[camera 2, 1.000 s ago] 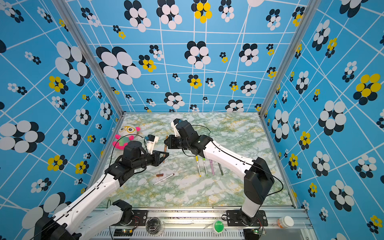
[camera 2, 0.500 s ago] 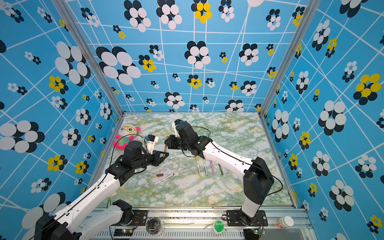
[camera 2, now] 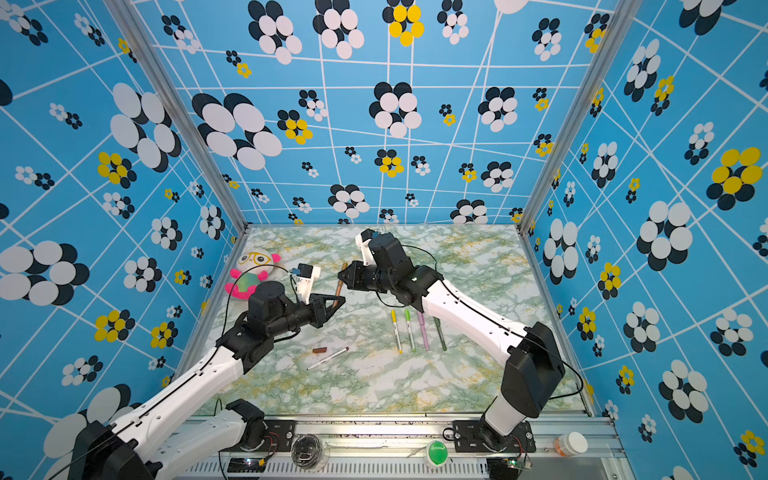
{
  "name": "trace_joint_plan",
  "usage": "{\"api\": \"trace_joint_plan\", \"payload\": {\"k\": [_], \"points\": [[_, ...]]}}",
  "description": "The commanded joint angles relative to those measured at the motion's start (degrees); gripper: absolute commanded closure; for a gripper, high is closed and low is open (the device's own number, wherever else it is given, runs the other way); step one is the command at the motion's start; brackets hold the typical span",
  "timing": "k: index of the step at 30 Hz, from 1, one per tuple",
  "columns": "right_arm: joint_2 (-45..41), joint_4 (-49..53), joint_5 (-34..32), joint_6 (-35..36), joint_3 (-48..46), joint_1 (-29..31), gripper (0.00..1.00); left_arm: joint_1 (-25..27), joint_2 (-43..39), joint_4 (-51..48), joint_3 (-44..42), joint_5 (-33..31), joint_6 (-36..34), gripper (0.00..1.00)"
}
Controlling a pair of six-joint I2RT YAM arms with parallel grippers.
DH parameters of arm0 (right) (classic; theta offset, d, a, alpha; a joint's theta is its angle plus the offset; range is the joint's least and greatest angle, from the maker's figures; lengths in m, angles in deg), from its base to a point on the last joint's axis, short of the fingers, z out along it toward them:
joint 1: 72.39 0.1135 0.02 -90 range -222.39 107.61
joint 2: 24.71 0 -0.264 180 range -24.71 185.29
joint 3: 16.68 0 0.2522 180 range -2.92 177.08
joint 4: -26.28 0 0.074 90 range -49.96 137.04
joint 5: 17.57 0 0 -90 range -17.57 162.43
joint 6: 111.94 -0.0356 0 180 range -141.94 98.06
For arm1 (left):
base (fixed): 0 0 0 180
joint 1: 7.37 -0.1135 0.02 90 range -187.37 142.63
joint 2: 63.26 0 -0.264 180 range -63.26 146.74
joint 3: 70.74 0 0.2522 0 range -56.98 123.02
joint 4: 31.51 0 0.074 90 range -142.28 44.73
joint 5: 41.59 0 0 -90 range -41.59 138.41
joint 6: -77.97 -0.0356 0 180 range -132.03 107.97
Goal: Insert the pens into the pen caps
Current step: 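Grasp the capped tan pen with the right gripper beside the left gripper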
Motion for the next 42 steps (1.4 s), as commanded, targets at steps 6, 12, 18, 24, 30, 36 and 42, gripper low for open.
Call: {"api": "trace_joint_plan", "payload": {"k": [6,12,18,24,30,36,42], "points": [[-2.84,9.91,-1.97,3.96,-0.23,-1.12,0.69,-0.51,1.31,8.62,-1.21,-7.56,4.06,1.0],[-2.79,8.32,-0.98,3.48,-0.92,-0.89,0.67,-0.34,1.92,8.81,-1.02,-7.3,4.14,1.0],[-2.69,6.62,-0.56,4.39,0.76,0.21,0.65,-0.02,1.93,8.83,-1.32,-7.47,4.24,1.0],[-0.77,5.2,-0.6,5.59,3.05,1.73,0.63,0.2,2.23,8.64,-0.94,-6.96,4.06,1.0],[1.59,4.89,-1.13,6.02,5.73,2.17,0.63,0.37,2.36,8.47,-1.01,-6.42,3.99,1.0],[4.57,6.2,-2.55,7.17,8.27,2.53,0.63,0.46,2.1,8.49,-0.97,-6.33,3.9,1.0],[7.15,7.41,-3.54,7.88,10.88,3.11,0.66,0.44,2.19,8.49,-0.92,-6.15,3.82,1.0]]}}
